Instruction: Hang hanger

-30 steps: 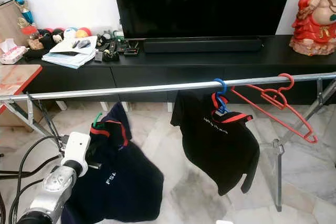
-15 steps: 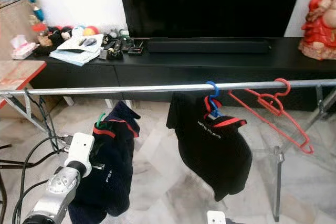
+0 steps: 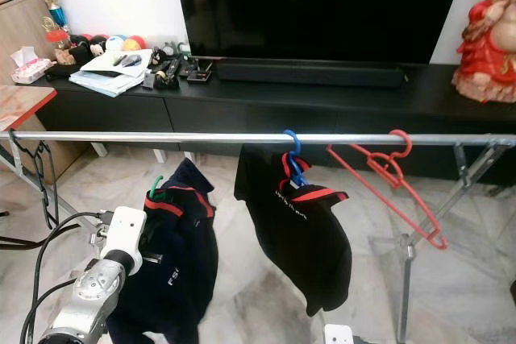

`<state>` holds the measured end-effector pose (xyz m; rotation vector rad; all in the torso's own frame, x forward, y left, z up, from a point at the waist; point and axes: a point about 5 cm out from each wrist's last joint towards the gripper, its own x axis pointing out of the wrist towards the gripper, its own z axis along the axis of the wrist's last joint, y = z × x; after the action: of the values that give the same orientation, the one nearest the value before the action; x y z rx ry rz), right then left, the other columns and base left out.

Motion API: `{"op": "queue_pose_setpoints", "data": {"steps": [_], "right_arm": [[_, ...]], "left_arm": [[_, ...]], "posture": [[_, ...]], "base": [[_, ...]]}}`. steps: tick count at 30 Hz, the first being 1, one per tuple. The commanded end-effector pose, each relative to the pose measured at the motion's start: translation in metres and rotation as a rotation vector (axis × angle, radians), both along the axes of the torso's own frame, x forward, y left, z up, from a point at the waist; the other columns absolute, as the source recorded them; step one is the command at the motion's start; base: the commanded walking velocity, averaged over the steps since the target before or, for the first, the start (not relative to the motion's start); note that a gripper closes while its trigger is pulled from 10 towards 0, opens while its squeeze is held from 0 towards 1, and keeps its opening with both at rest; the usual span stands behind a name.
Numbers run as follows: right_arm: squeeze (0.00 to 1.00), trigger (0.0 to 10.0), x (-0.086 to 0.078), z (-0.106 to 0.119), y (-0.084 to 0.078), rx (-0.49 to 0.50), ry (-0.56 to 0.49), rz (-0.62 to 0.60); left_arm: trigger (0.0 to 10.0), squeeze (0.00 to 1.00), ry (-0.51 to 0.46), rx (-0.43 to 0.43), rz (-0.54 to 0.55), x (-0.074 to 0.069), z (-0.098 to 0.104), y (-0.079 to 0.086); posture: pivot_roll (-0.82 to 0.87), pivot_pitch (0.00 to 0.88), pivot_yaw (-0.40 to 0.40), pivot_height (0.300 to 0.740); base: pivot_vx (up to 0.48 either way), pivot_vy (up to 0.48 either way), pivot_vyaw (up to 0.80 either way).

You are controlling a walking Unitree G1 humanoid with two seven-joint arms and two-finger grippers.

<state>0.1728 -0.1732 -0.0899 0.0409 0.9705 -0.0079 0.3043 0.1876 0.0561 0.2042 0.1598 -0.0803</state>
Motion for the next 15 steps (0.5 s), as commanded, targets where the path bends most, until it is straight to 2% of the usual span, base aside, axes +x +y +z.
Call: {"op": "queue_pose_setpoints", "data": {"steps": [1, 15], "right_arm": [[0.00, 10.0, -0.0022, -0.0016, 0.0052, 0.011, 0.014, 0.005], [0.00, 10.0, -0.0022, -0.0016, 0.0052, 0.011, 0.014, 0.005]], "left_arm": [[10.0, 0.00, -0.031, 0.009, 0.023, 0.0028, 0.0082, 0.0089], [10.0, 0.00, -0.031, 0.009, 0.023, 0.0028, 0.0082, 0.0089]], "posture": [[-0.07, 0.000, 0.076, 0.740], [-0.07, 0.000, 0.076, 0.740]], "base": [[0.000, 0.000, 0.00], [0.000, 0.000, 0.00]]}}
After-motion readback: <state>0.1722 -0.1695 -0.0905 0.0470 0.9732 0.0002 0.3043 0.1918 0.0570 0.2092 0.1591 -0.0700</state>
